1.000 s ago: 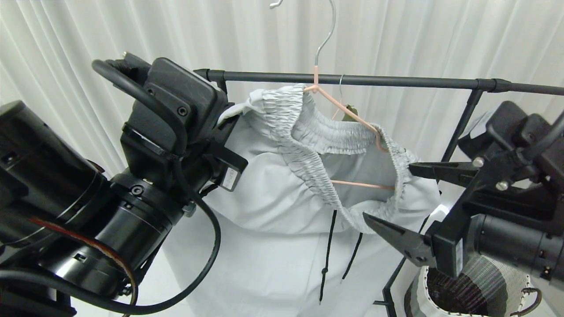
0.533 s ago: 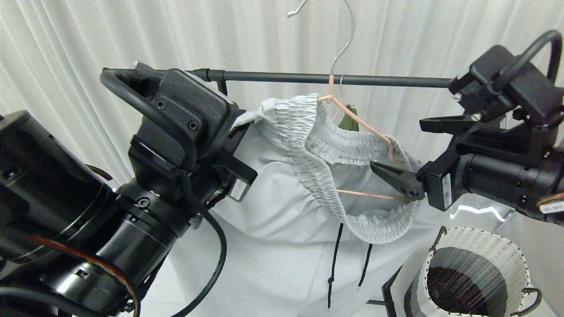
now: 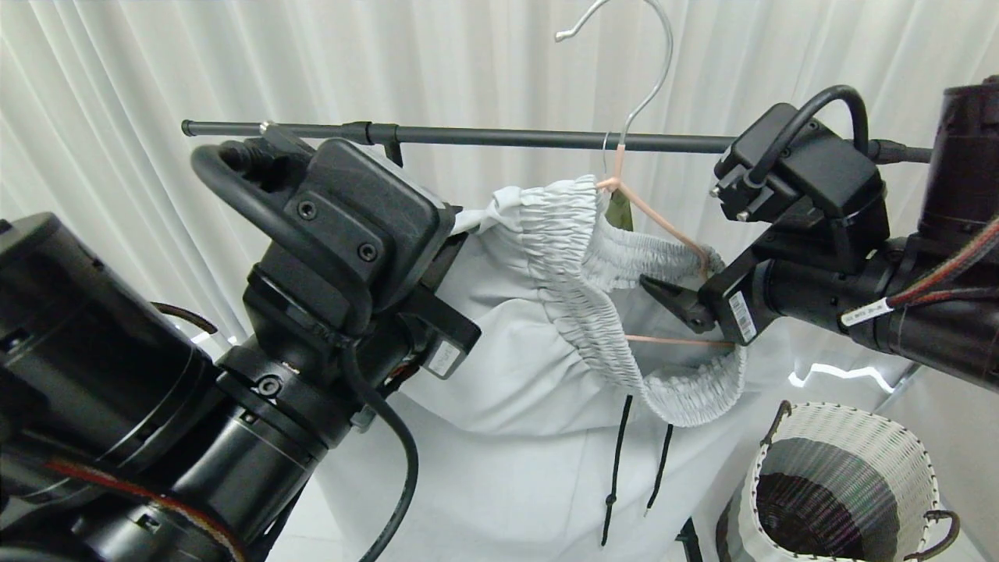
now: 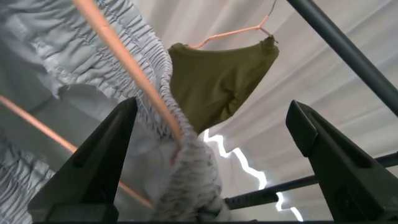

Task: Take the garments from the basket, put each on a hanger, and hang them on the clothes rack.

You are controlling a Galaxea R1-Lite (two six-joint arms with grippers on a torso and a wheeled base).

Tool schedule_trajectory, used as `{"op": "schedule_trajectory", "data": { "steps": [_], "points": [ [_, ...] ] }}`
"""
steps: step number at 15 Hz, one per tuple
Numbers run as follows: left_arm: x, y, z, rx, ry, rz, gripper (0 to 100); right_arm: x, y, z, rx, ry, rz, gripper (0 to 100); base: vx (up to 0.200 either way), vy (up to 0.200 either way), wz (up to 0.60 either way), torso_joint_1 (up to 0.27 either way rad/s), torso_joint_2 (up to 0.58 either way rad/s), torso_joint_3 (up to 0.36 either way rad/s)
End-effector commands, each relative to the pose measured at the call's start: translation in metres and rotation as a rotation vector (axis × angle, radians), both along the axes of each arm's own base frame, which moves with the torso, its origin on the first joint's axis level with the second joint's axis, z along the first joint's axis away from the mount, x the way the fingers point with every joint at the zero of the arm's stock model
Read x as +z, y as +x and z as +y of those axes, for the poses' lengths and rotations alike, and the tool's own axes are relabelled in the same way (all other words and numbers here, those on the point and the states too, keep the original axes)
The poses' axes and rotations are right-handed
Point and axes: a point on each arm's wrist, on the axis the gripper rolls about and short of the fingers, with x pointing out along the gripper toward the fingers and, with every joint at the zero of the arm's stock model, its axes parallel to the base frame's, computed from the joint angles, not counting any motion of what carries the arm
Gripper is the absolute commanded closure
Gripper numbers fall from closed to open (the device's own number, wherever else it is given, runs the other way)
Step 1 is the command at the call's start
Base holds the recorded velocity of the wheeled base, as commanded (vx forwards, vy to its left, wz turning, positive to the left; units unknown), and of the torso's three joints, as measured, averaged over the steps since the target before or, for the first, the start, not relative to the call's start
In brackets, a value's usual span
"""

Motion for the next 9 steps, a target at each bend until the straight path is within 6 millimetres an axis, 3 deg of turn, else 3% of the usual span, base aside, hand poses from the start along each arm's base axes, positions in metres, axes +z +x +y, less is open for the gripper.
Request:
{"op": "schedule_trajectory", "data": {
  "steps": [1,2,9],
  "points": [
    [-0.0008,-0.0012,-0.0018,-0.008,0.001,0.002,100,-0.002,0.0015,0.0014,-0.001,-0.006,0.005,0,0.0,0.0,0.0,0.0,0.0,0.0],
    [-0.0016,-0.0007,-0.0024,-0.008,0.004,0.004,100,-0.002,0.0015,0.0014,-0.001,-0.006,0.005,100,0.0,0.0,0.0,0.0,0.0,0.0],
    [-0.0012,-0.0004,-0.0022,-0.007,0.004,0.002,100,-0.0004,0.006,-0.0057,-0.033,0.005,-0.002,100,0.0,0.0,0.0,0.0,0.0,0.0]
  ]
}}
